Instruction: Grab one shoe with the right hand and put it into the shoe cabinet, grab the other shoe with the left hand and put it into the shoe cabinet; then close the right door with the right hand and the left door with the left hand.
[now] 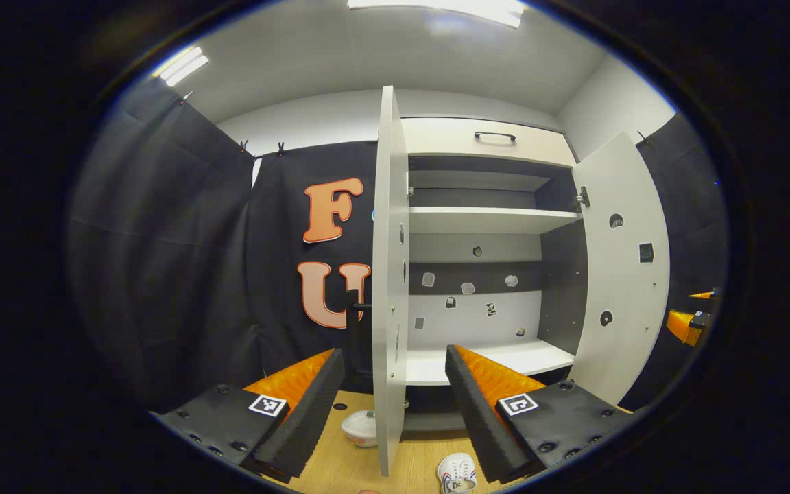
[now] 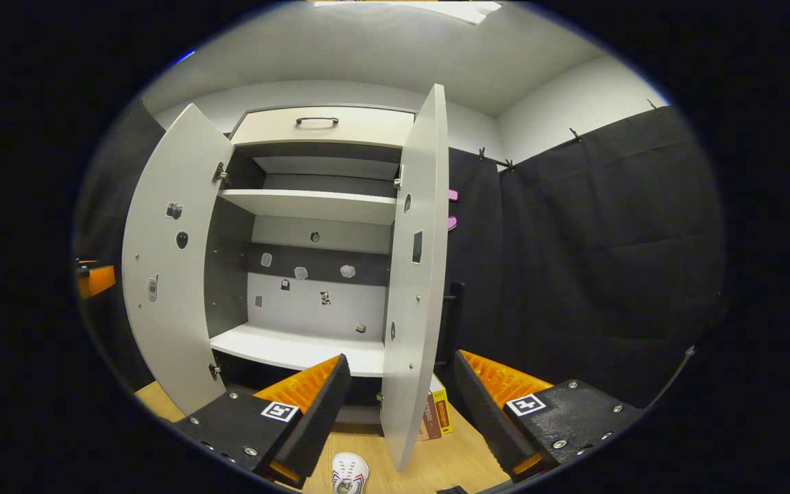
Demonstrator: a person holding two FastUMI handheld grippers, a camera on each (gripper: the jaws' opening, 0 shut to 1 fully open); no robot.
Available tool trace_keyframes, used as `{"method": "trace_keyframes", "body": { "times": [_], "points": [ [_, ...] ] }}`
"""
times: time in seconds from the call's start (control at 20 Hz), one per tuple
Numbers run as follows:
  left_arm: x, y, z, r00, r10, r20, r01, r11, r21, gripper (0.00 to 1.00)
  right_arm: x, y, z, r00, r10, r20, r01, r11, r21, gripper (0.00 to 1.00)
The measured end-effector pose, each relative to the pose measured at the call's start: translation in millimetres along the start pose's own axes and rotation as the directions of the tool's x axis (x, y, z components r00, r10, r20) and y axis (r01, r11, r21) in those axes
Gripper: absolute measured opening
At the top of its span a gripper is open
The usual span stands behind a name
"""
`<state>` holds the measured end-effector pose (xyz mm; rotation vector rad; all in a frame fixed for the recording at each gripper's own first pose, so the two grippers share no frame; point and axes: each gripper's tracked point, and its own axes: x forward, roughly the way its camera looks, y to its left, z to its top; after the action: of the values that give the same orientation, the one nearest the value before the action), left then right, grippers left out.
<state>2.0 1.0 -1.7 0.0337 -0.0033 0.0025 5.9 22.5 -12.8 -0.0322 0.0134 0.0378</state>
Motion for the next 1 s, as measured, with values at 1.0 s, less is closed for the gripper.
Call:
{"method": "trace_keyframes", "body": {
  "times": [1.0],
  "points": [
    [5.4, 10.0, -13.5, 0.999, 0.032, -0.037, -0.032, 1.0, 0.002, 0.96, 17.8, 69.7, -266.0, 0.919, 0.055, -0.391, -0.078, 0.996, -0.043, 0.9]
  ]
}}
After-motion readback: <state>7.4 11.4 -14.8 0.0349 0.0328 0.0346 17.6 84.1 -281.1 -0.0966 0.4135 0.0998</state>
